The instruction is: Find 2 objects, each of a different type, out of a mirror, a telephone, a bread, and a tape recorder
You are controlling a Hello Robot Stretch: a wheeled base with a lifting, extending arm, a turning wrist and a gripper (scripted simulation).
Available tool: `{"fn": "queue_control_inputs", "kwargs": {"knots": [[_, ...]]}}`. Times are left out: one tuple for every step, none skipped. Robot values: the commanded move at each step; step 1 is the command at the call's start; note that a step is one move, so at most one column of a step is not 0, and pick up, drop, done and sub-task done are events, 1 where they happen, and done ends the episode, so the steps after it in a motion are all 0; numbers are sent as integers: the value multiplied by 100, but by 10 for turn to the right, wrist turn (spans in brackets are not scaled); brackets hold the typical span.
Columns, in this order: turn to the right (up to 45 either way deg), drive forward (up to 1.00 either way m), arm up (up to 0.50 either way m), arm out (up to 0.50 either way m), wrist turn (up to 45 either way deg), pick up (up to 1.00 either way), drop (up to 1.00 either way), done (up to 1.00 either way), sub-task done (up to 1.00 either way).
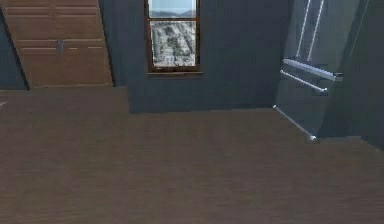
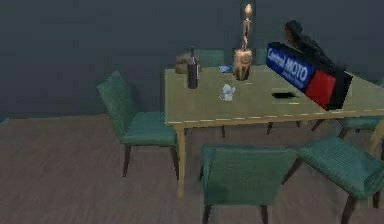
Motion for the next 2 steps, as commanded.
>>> {"fn": "queue_control_inputs", "kwargs": {"knots": [[360,0,0,0,0,0,0,0,0],[0,100,0,0,0,0,0,0,0]]}}
